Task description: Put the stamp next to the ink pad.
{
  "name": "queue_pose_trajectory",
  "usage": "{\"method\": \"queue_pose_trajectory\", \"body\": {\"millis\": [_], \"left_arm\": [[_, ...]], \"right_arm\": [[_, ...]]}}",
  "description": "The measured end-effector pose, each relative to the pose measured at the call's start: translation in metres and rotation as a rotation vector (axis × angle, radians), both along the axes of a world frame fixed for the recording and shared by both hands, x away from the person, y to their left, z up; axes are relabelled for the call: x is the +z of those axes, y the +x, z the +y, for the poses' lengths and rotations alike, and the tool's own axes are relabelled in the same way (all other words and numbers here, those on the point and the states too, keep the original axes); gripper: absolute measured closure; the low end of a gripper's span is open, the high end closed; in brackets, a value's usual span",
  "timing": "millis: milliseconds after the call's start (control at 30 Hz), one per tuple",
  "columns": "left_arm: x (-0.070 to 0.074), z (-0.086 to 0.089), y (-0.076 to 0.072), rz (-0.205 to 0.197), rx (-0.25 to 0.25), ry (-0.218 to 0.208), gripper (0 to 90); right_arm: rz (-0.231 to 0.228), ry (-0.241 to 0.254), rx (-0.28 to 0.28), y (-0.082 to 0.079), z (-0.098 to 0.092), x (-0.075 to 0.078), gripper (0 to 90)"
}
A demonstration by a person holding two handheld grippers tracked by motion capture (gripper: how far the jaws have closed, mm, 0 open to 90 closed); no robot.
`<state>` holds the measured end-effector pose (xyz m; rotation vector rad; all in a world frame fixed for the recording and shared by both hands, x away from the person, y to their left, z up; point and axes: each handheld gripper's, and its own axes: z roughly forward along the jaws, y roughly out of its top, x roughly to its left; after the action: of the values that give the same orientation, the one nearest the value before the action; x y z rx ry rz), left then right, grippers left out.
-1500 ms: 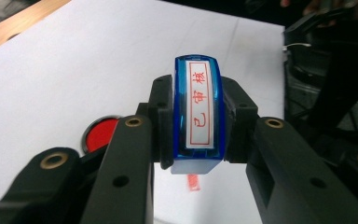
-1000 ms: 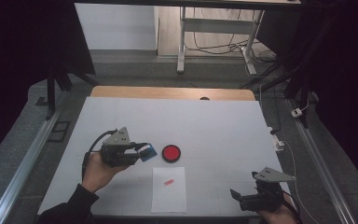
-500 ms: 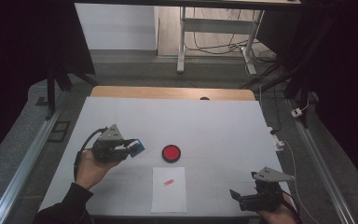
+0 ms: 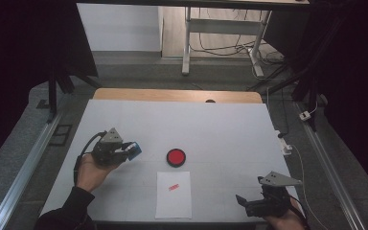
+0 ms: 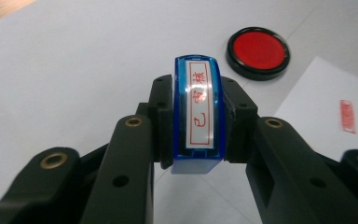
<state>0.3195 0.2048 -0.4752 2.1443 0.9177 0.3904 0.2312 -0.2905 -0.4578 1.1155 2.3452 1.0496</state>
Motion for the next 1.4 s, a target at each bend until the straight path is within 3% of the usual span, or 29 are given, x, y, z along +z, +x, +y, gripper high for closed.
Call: {"method": "queue_pose_trajectory", "body": {"millis": [300,667,1167,1400], "left_arm": [[-0.014,-0.001,0.007,0.019,0.020,0.031,69.7],[-0.024,-0.005,0.012,0.047,0.005,0.036,69.7],[-0.036,-0.008,0.017,0.104,0.011,0.055,69.6],[-0.037,-0.007,0.017,0.105,0.008,0.074,68.7]], "right_arm": [[0.006,-0.006,0.005,0.000,0.001,0.000,0.0],[0.008,-0.010,0.007,0.000,0.001,0.000,0.0],[0.006,-0.015,0.010,0.000,0.002,-0.001,0.0],[0.008,-0.015,0.013,0.000,0.002,-0.001,0.1]]}}
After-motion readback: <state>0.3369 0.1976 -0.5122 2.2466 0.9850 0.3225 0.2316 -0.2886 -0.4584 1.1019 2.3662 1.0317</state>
